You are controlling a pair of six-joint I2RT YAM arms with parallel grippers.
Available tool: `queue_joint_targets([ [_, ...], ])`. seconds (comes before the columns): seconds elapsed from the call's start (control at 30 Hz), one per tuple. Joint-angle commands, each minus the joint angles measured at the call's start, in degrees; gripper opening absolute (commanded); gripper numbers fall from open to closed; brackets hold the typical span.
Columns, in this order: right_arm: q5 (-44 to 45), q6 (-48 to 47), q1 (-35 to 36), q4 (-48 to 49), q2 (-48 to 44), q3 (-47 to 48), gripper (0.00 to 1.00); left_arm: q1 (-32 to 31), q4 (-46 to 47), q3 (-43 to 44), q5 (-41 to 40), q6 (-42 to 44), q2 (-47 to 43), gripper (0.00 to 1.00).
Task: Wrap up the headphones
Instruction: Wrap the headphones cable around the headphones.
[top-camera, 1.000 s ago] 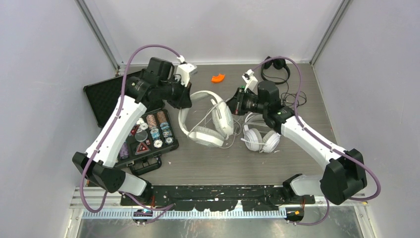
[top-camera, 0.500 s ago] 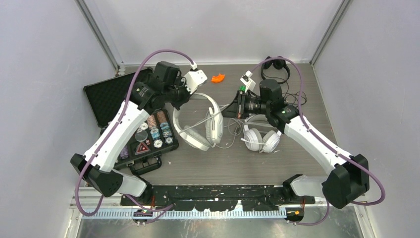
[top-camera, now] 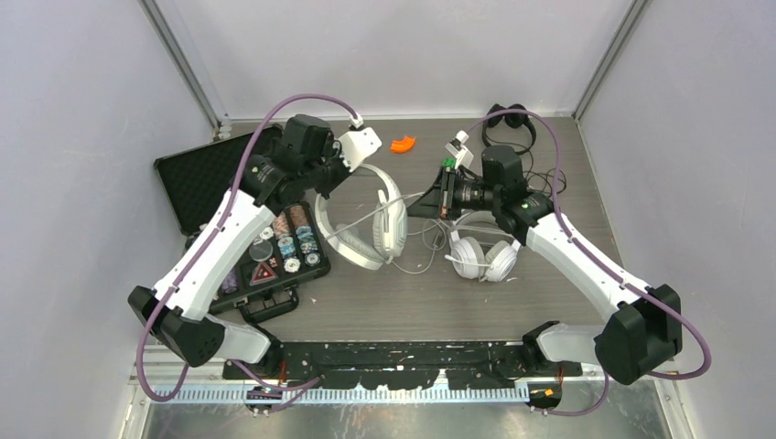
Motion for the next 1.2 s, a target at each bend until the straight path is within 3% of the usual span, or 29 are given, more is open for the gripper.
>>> queue_joint_targets([
  [0.0,-5.34,7.18,-0.22,11.37,-3.46,1.31,0.08,0.52,1.19,-2.01,-6.74,1.13,-1.71,0.0],
  [0.2,-9.27,17.86,-0.24,24.62,-0.69,-2.34,0.01,0.53,2.89,-3.96,-6.47,-0.35,-2.65,0.0],
  [0.33,-9.68,18.2,-0.28,25.13,0.3,-2.1,0.06,0.52,4.67,-5.93,-4.32,0.95,-3.89,0.0],
  [0.43,-10.39,17.53,-0.25,23.75,0.7,-1.47,0.0,0.52,4.5,-6.1,-3.14,2.38,-3.83,0.0],
  [0.73,-12.74,19.32,-0.25,23.36,1.27,-1.31,0.03,0.52,7.91,-6.39,-0.65,8.98,-3.05,0.0],
  [0.83,-12.66,21.99,-0.16,25.77,1.45,-1.83,0.01,0.52,5.66,-2.09,-1.17,5.73,-0.22,0.0],
  [0.97,-13.16,26.88,-0.19,32.46,1.49,-2.66,0.08,0.52,4.5,0.04,-4.33,1.7,2.24,0.0],
  [1.17,-12.65,27.91,0.16,33.07,2.94,-1.22,0.13,0.52,4.45,0.12,-8.36,-5.85,2.69,0.0],
])
